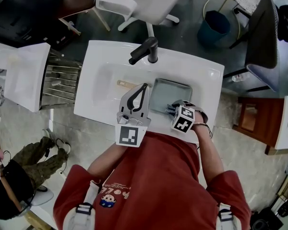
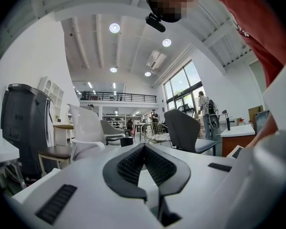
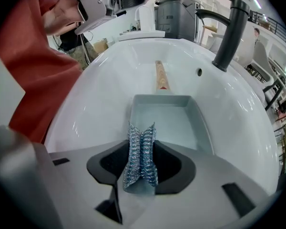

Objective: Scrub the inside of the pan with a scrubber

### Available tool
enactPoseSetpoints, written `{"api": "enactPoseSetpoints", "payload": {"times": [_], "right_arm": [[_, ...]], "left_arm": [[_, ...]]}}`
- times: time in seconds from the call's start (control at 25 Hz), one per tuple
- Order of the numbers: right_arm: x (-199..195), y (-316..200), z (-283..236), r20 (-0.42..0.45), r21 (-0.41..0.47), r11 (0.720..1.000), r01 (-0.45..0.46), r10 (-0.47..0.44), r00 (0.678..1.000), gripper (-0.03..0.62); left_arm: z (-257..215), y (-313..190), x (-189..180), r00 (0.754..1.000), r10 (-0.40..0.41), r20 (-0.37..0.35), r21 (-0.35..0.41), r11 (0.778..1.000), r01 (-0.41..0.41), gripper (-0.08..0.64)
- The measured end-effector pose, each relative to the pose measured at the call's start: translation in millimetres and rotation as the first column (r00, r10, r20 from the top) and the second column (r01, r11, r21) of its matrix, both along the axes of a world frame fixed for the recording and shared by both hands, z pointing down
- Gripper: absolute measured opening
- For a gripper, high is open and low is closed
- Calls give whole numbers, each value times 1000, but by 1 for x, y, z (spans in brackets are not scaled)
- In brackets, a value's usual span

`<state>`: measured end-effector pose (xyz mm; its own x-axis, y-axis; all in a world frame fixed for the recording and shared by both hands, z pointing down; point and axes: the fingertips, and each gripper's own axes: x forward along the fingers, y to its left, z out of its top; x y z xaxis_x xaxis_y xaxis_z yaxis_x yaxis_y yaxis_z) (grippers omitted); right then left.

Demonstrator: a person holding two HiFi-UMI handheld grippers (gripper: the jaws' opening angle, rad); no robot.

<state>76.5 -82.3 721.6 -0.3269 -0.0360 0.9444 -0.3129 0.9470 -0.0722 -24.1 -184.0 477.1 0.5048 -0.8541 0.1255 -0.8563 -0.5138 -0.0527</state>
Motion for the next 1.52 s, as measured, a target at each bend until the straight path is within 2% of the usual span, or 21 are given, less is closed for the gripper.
{"api": "enactPoseSetpoints", "payload": {"times": [0.56, 0.88, 1.16, 1.4, 1.52], "right_arm": [[0, -13, 4, 9, 22, 999, -26, 26, 1000, 169], [7, -37, 5, -10, 75, 996, -36, 37, 999, 169], [16, -69, 9, -62, 188, 982, -23, 35, 997, 169], [21, -95, 13, -124, 336, 942, -5, 50, 991, 166], [20, -103, 15, -150, 381, 925, 15, 45, 988, 163]], "left_arm": [[6, -1, -1, 999, -22, -24, -17, 1000, 22, 14], [10, -3, -2, 999, -30, -19, -27, 999, 30, 14], [10, -3, -7, 999, -47, -20, -32, 998, 47, 14], [12, -2, -4, 999, -41, -11, -36, 998, 41, 14], [13, -1, -2, 999, -35, -7, -40, 999, 35, 14]]}}
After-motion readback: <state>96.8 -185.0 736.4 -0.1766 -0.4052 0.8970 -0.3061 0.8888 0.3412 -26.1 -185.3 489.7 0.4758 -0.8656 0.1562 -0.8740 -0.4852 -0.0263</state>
